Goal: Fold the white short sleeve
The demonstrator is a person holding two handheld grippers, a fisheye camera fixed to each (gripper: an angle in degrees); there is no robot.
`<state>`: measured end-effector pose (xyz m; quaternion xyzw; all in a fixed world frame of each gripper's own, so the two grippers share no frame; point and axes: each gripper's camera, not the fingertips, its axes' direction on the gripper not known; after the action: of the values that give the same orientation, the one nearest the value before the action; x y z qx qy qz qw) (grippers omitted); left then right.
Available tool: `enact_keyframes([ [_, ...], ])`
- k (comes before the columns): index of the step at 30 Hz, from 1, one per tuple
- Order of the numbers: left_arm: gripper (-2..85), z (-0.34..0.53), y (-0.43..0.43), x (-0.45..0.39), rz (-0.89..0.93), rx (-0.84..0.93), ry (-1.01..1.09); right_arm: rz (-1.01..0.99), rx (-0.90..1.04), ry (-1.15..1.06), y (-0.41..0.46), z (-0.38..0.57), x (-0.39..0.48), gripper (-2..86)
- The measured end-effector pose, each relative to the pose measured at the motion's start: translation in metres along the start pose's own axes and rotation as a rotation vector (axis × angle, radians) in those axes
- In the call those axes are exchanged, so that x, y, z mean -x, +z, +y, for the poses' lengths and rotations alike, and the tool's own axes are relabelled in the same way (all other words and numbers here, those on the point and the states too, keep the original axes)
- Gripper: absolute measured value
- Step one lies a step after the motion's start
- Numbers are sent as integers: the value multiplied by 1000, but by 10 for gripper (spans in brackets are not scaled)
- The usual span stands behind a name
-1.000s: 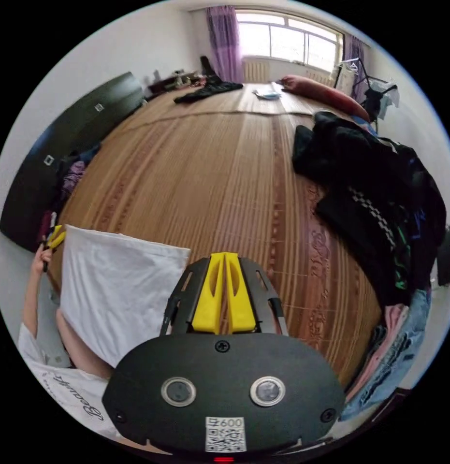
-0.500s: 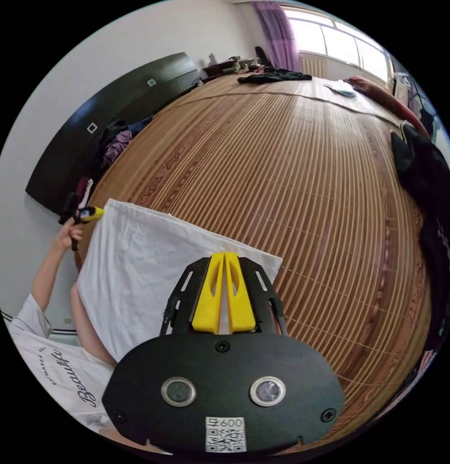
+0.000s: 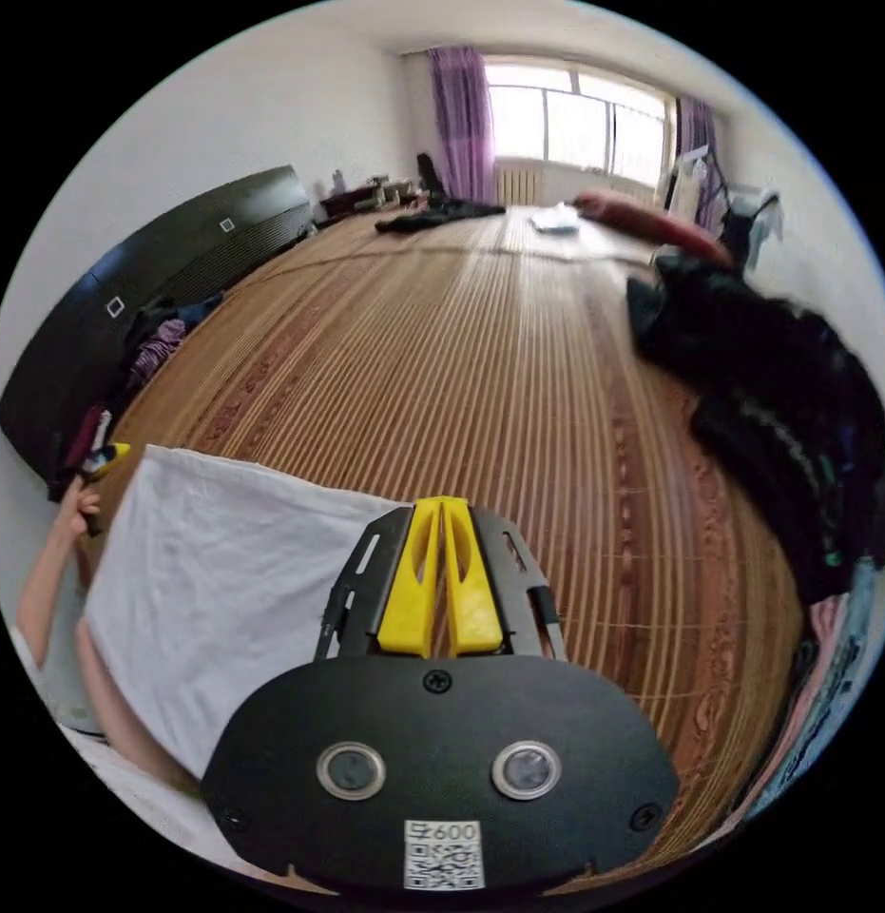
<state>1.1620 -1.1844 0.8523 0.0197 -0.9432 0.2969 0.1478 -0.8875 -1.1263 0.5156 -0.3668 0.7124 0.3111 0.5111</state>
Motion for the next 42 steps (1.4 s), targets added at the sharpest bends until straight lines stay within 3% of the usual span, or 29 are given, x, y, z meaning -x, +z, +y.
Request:
enact_keyframes([
  [2, 3, 18, 27, -67, -9, 48, 221, -19, -99, -110, -7, 11, 49, -9],
  [4, 4, 33, 69, -114, 35, 186, 336, -193, -11, -193, 7, 10, 88, -9],
  [8, 5, 81, 147, -161, 108, 334, 326, -501, 147, -204, 48, 22, 148, -9],
  [11, 6, 113, 169, -151, -40, 416, 297, -414, 230, -188, 75, 46, 145, -9],
  [13, 6, 128, 154, -135, -28, 408, 318, -403, 200, -194, 74, 65, 122, -9],
  [15, 6, 143, 122, -116, -114, 372, 330, -258, 141, -96, 62, 87, 80, -9],
  [17, 5, 168, 68, -83, -335, 317, 388, 187, 50, -51, 36, 128, 32, -9],
  [20, 3, 209, -19, -51, -444, 247, 401, 386, -101, -120, -16, 194, 6, -8],
  [23, 5, 297, -132, -57, -308, -20, 452, 289, -328, -117, -90, 279, 16, -8],
  [27, 9, 440, -236, -101, -325, -339, 597, 257, -645, -150, -158, 409, 78, -8],
  [29, 7, 533, -272, -126, -264, -472, 686, 201, -752, 53, -179, 486, 115, -6],
  [32, 4, 628, -272, -145, -208, -480, 787, -13, -714, 16, -172, 553, 163, -7],
  [36, 4, 695, -251, -136, -402, -508, 635, 28, -637, -93, -134, 602, 222, -8],
  [40, 3, 725, -205, -77, -507, -234, 573, -18, -464, -34, -74, 636, 222, -8],
  [42, 3, 746, -217, -44, -455, -327, 599, -35, -507, -94, -64, 660, 213, -8],
])
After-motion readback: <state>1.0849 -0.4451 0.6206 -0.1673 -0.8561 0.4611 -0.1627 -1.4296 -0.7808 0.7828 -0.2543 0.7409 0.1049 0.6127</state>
